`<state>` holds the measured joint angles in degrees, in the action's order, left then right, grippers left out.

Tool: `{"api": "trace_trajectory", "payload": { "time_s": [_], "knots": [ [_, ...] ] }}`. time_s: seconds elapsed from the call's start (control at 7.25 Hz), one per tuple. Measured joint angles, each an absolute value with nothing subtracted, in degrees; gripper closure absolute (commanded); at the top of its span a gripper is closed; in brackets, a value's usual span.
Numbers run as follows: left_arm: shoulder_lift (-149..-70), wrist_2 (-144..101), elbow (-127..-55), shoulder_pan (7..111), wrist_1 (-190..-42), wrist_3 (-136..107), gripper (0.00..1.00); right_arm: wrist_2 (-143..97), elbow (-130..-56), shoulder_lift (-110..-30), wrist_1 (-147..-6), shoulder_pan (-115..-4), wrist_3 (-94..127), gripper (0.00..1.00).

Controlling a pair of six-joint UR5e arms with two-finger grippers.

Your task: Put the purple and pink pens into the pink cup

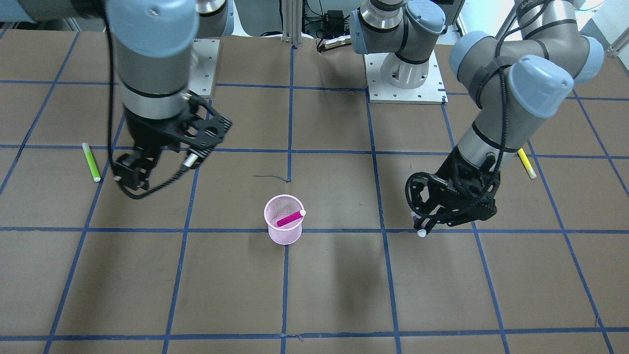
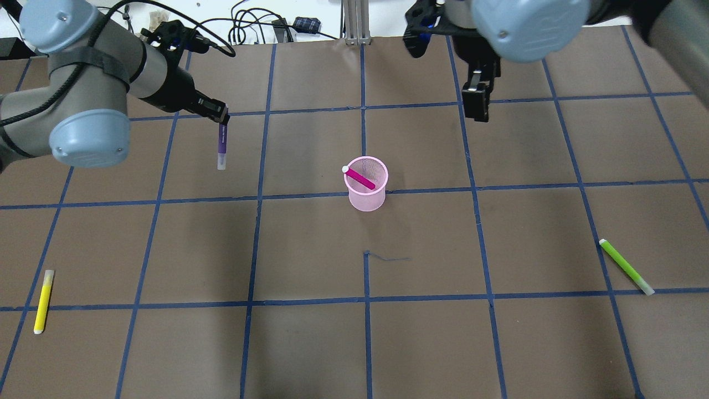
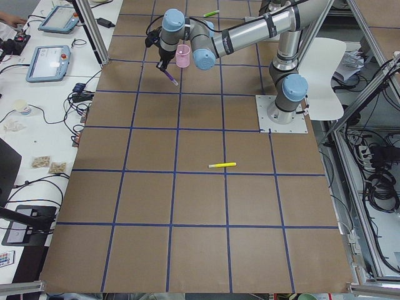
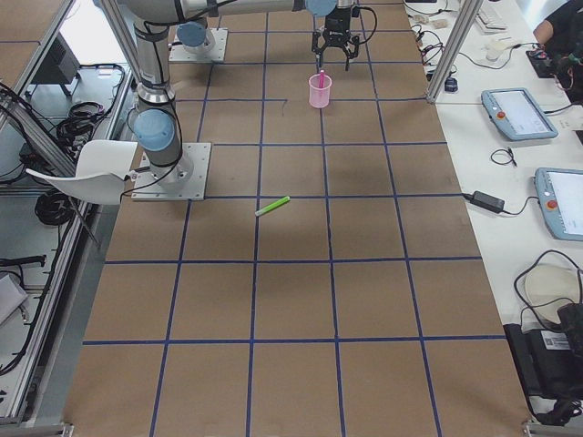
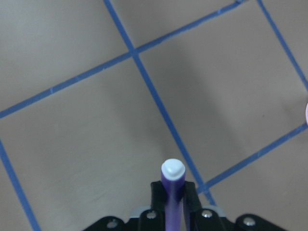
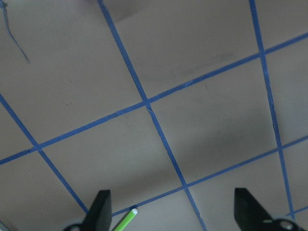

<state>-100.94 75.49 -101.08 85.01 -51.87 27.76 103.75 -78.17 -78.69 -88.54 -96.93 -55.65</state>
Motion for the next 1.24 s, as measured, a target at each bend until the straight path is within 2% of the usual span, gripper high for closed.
{"api": "trace_trajectory", "payload": {
  "time_s": [0.14, 0.28, 0.69, 0.97, 1.24],
  "knots": [
    [-101.4, 75.4, -101.0, 88.7, -48.5, 21.9, 1.0, 100.2, -80.1, -82.4, -88.2, -92.3, -52.1, 0.1],
    [-102.2, 75.2, -101.0, 91.9, -45.0, 14.7, 1.0, 96.9, -83.2, -85.8, -88.5, -89.7, -43.7, 0.0],
    [-105.5, 72.9, -101.1, 99.4, -33.7, -3.6, 1.0, 92.0, -93.8, -94.2, -98.3, -88.1, -4.9, 0.0],
    [-106.9, 72.8, -101.1, 102.1, -28.8, -5.9, 1.0, 91.1, -94.4, -94.8, -100.0, -88.1, 1.6, 0.0],
    [-107.3, 72.9, -102.9, 103.5, -27.4, -6.3, 1.0, 89.3, -90.0, -91.9, -97.2, -88.1, 2.9, 0.0]
  ]
}}
